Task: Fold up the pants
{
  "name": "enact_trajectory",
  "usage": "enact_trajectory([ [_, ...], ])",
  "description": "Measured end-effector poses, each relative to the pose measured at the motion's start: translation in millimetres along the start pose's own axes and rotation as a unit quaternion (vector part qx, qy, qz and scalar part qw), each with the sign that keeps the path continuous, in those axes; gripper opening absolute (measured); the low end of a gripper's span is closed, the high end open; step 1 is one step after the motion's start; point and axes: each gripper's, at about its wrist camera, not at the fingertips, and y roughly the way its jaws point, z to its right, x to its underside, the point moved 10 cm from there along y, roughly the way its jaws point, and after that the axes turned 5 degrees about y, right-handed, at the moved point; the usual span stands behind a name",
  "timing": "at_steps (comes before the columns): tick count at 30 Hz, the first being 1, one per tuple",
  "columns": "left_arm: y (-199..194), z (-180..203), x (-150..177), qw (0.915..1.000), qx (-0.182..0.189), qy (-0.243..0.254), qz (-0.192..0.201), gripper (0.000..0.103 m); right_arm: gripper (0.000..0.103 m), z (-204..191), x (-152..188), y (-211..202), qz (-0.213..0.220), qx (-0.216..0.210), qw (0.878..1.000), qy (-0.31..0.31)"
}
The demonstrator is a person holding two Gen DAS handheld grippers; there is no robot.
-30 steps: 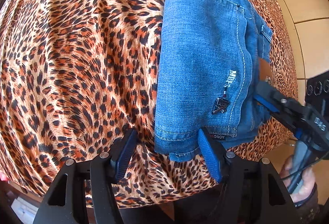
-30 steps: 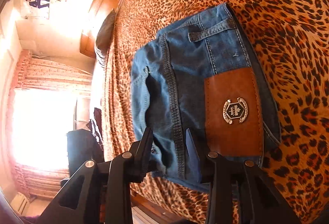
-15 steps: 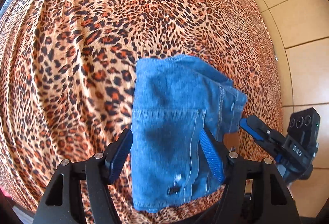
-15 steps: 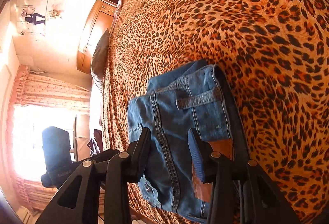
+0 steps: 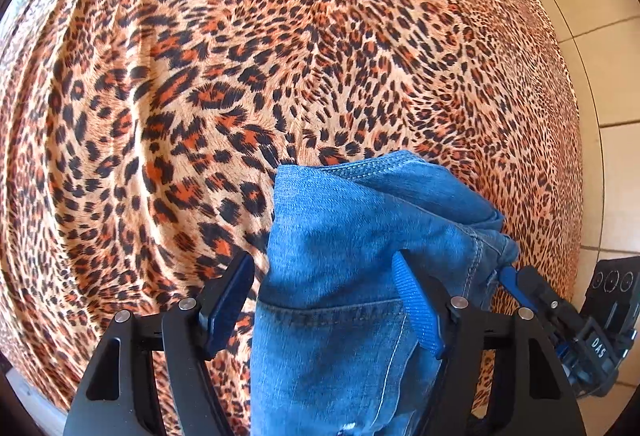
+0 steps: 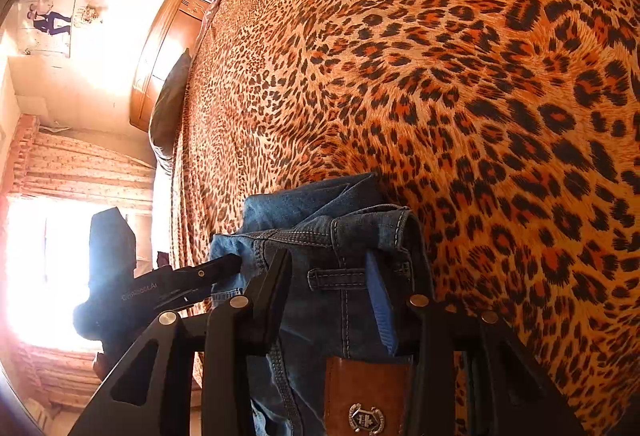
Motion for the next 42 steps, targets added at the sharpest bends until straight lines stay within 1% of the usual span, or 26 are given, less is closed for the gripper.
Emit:
enact_trajectory([
  [1,-7,1,3,0.9999,-0.008,0.011,0.010,0.070,0.055,2,4,-8,0.001,-0.006,1.000,0.004],
  [3,-20,8,11,0.9993,-0.012,0.028,0.022,0.072,0.060,8,9,-17,-0.002,-0.007,1.000,0.014],
  [5,-26,13,25,0.9991,-0.015,0.034,0.023,0.072,0.060,18,18,-23,-0.011,-0.007,1.000,0.025],
  [7,-25,13,35,0.9993,-0.014,0.032,0.016,0.072,0.060,30,29,-27,-0.017,0.006,1.000,0.024],
  [12,-21,2,53,0.9991,-0.027,0.031,-0.001,0.072,0.060,52,47,-25,-0.026,0.021,0.999,0.043],
  [14,-15,-1,49,0.9991,-0.029,0.030,-0.002,0.072,0.060,58,52,-28,-0.023,0.016,0.998,0.050],
  [18,-16,-4,53,0.9992,-0.032,0.025,-0.004,0.072,0.061,60,59,-34,-0.023,0.018,0.998,0.047],
  [19,-17,-4,53,0.9991,-0.034,0.025,-0.004,0.072,0.063,60,60,-35,-0.023,0.018,0.999,0.045],
  [23,-21,-12,59,0.9990,-0.037,0.024,-0.005,0.075,0.063,59,63,-38,-0.019,0.019,0.998,0.052],
  [24,-21,-14,62,0.9993,-0.029,0.021,-0.008,0.077,0.063,60,63,-37,-0.016,0.018,0.998,0.055],
  [25,-21,-17,64,0.9997,-0.014,0.013,-0.015,0.081,0.065,61,62,-36,-0.012,0.019,0.998,0.059],
  [27,-17,-24,70,0.9984,0.040,-0.019,-0.034,0.084,0.067,63,59,-36,-0.007,0.012,0.998,0.069],
  [28,-13,-26,74,0.9954,0.072,-0.041,-0.048,0.085,0.071,62,59,-34,-0.006,0.006,0.997,0.072],
  [29,-9,-29,78,0.9913,0.098,-0.062,-0.062,0.086,0.073,60,60,-31,-0.007,0.002,0.998,0.069],
  [30,-3,-31,81,0.9870,0.118,-0.080,-0.075,0.087,0.078,56,61,-27,-0.010,-0.001,0.998,0.062],
  [31,3,-32,85,0.9830,0.132,-0.093,-0.087,0.090,0.082,49,62,-23,-0.015,-0.005,0.999,0.051],
  [33,4,-27,84,0.9807,0.151,-0.095,-0.080,0.102,0.082,30,71,-8,-0.047,-0.040,0.997,0.036],
  [34,5,-21,84,0.9794,0.160,-0.090,-0.084,0.102,0.082,21,77,0,-0.061,-0.045,0.997,0.025],
  [35,9,-13,86,0.9780,0.167,-0.085,-0.091,0.102,0.086,17,78,5,-0.059,-0.033,0.998,0.003],
  [36,11,-7,87,0.9782,0.167,-0.079,-0.094,0.102,0.092,13,79,10,-0.062,-0.026,0.998,-0.020],
  [37,11,-2,88,0.9796,0.162,-0.076,-0.093,0.096,0.092,12,79,13,-0.064,-0.014,0.997,-0.034],
  [38,9,2,88,0.9818,0.153,-0.069,-0.088,0.083,0.091,10,80,12,-0.062,-0.005,0.997,-0.045],
  [39,6,4,89,0.9858,0.134,-0.061,-0.081,0.076,0.081,9,81,11,-0.060,0.011,0.996,-0.062],
  [40,3,3,90,0.9886,0.119,-0.055,-0.074,0.068,0.057,12,82,10,-0.061,0.036,0.994,-0.082],
  [41,-1,2,92,0.9901,0.110,-0.053,-0.069,0.058,0.046,14,83,8,-0.066,0.045,0.992,-0.093],
  [42,-5,1,95,0.9908,0.105,-0.054,-0.066,0.054,0.040,14,84,6,-0.070,0.037,0.993,-0.092],
])
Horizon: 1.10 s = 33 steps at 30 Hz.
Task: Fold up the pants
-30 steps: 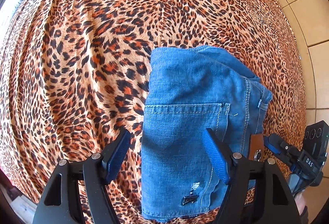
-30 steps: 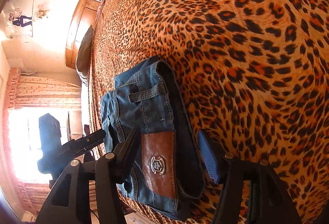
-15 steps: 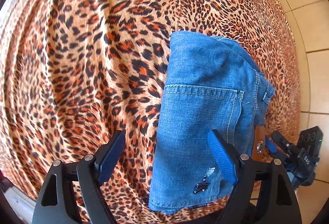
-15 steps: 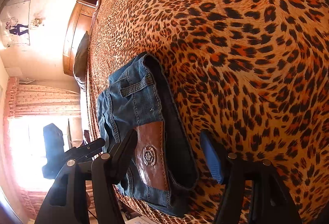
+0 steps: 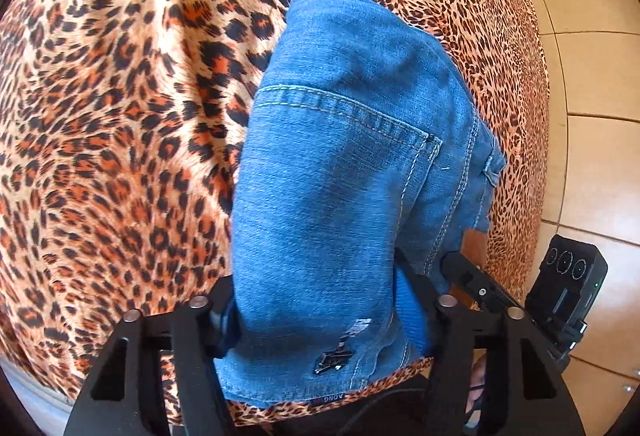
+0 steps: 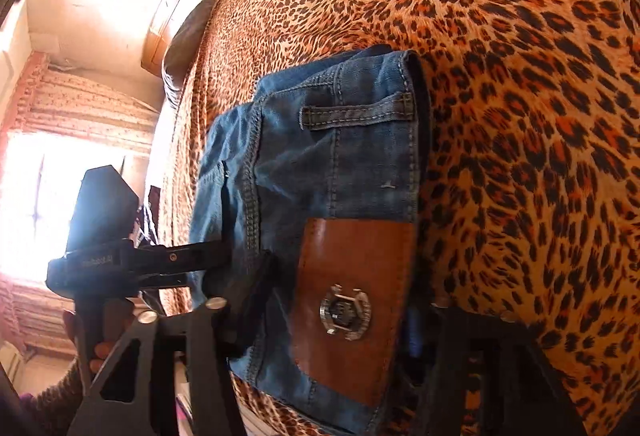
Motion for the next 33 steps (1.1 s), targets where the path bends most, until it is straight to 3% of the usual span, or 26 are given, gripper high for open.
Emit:
enact_trajectory([
  [2,-13,2,4,0.9999,-0.003,-0.005,0.008,0.046,0.037,-5,2,-4,-0.004,0.005,1.000,-0.005],
  [5,-41,4,9,0.9994,-0.022,0.008,0.027,0.042,0.033,-38,2,-16,0.007,0.017,0.999,-0.051],
  [10,-92,6,10,0.9983,-0.017,0.037,0.042,0.041,0.032,-103,-2,-33,0.047,0.008,0.995,-0.085],
  [15,-170,-16,-13,0.9898,-0.013,0.071,0.123,0.041,0.032,-162,-18,-16,0.067,-0.027,0.994,-0.078],
  [19,-204,-58,-47,0.9780,-0.046,0.093,0.181,0.042,0.032,-198,-39,23,0.090,-0.034,0.992,-0.079],
  [21,-193,-90,-65,0.9755,-0.085,0.095,0.179,0.045,0.036,-198,-49,59,0.081,-0.016,0.994,-0.077],
  [22,-179,-109,-71,0.9755,-0.116,0.090,0.164,0.048,0.037,-188,-54,81,0.073,0.024,0.994,-0.077],
  [24,-141,-151,-68,0.9823,-0.151,0.068,0.088,0.049,0.040,-162,-55,122,0.031,0.092,0.994,-0.057],
  [25,-133,-160,-63,0.9866,-0.134,0.057,0.072,0.049,0.040,-153,-54,133,0.018,0.112,0.993,-0.042],
  [26,-135,-162,-61,0.9882,-0.118,0.053,0.082,0.052,0.040,-152,-53,134,0.023,0.115,0.993,-0.033],
  [29,-161,-159,-48,0.9882,-0.081,0.066,0.112,0.061,0.044,-167,-47,108,0.060,0.081,0.995,-0.024],
  [30,-170,-158,-41,0.9875,-0.074,0.073,0.119,0.064,0.050,-174,-44,95,0.074,0.076,0.994,-0.024],
  [33,-192,-164,-13,0.9807,-0.090,0.096,0.144,0.076,0.058,-189,-32,62,0.104,0.086,0.990,-0.039],
])
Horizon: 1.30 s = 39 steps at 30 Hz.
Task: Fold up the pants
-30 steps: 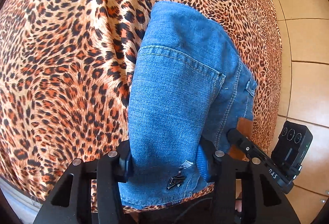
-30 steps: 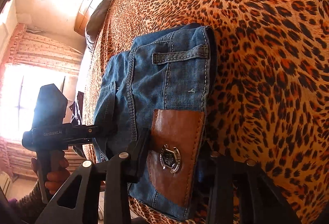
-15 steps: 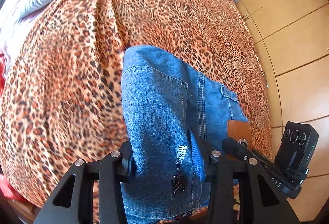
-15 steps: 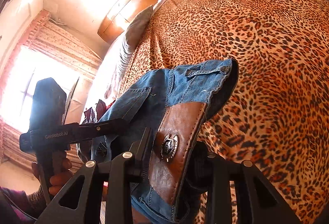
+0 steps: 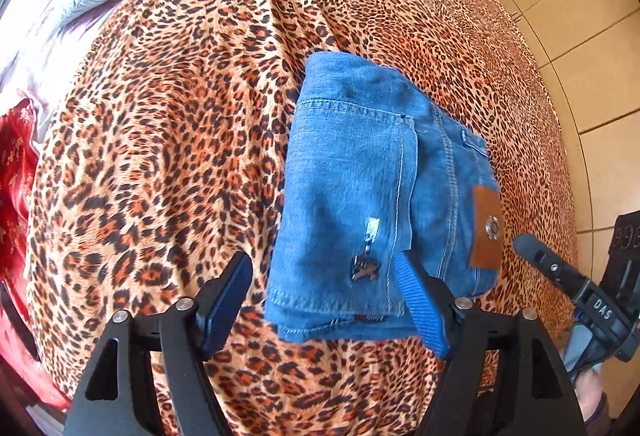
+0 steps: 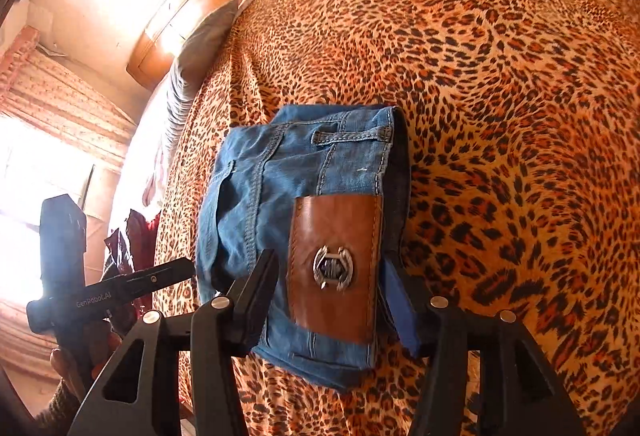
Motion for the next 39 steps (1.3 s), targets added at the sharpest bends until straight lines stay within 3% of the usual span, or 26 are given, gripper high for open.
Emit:
enact_trajectory([
  [2,-11,-1,17,0.9997,-0.020,0.014,0.009,0.077,0.063,-5,10,-15,0.007,0.011,1.000,-0.010],
  [4,-15,-2,35,0.9990,-0.039,0.018,0.015,0.077,0.078,-7,27,-25,0.005,0.035,0.999,-0.013],
  [7,-10,4,63,0.9979,-0.062,0.008,0.016,0.077,0.085,-2,56,-41,0.014,0.063,0.998,-0.005],
  [10,0,14,88,0.9964,-0.082,-0.009,0.019,0.075,0.096,14,83,-60,0.034,0.119,0.992,0.004],
  [19,-30,77,129,0.9818,-0.156,0.025,0.105,0.075,0.097,18,142,-133,0.102,0.176,0.975,-0.087],
  [28,-89,123,190,0.9731,-0.171,0.021,0.153,0.075,0.101,31,181,-198,0.160,0.167,0.970,-0.080],
  [33,-113,128,214,0.9675,-0.176,0.017,0.181,0.075,0.103,28,185,-223,0.201,0.186,0.957,-0.097],
  [36,-119,130,222,0.9678,-0.173,0.020,0.181,0.076,0.103,26,188,-229,0.209,0.196,0.952,-0.110],
  [39,-126,132,225,0.9665,-0.174,0.025,0.187,0.076,0.103,27,193,-229,0.202,0.188,0.956,-0.102],
])
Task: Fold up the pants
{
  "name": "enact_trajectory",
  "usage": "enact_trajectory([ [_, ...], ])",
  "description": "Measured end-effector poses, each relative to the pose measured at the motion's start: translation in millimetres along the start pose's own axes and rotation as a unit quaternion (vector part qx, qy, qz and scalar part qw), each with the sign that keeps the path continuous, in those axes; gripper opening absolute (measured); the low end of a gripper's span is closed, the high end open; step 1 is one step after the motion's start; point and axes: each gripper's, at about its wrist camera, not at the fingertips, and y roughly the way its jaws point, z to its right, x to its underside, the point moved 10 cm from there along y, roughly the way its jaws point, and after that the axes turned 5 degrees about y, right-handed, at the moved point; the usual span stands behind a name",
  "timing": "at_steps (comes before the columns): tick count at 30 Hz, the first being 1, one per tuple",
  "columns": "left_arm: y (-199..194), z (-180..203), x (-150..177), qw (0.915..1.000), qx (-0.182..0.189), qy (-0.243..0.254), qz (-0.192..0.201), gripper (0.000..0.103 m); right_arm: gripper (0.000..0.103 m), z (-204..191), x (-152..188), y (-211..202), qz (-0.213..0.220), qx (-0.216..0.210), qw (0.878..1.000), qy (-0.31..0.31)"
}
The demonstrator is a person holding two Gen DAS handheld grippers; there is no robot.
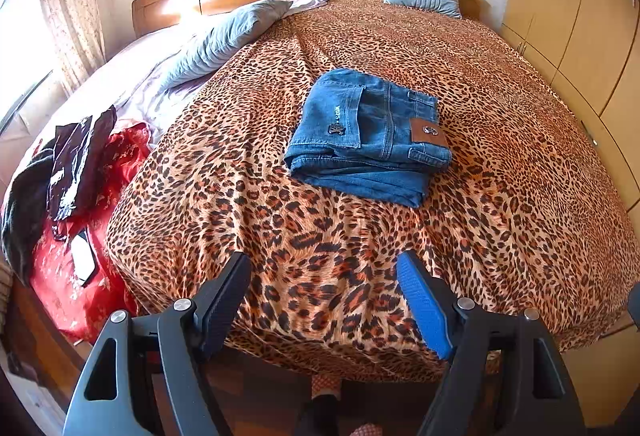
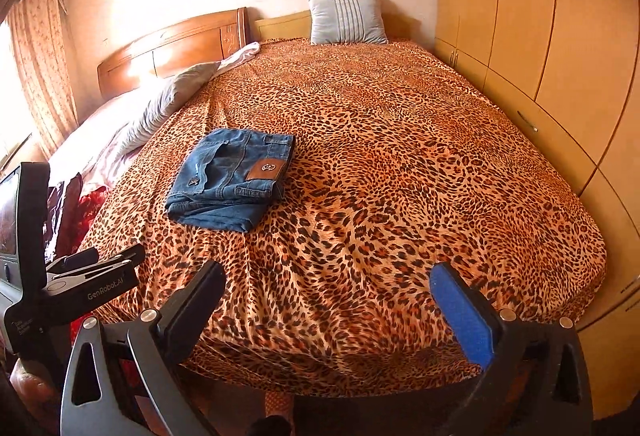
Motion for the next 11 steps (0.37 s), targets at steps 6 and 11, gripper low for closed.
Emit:
enact_trajectory([
  [6,-6,-1,0,0.9999,0.014,0.008,-0.002,0.077,0.103,4,10,-4,-0.009,-0.003,1.000,0.014],
  [11,-12,-3,-3,0.9998,0.019,0.000,-0.003,0.080,0.103,9,14,-8,-0.009,-0.001,1.000,0.023],
])
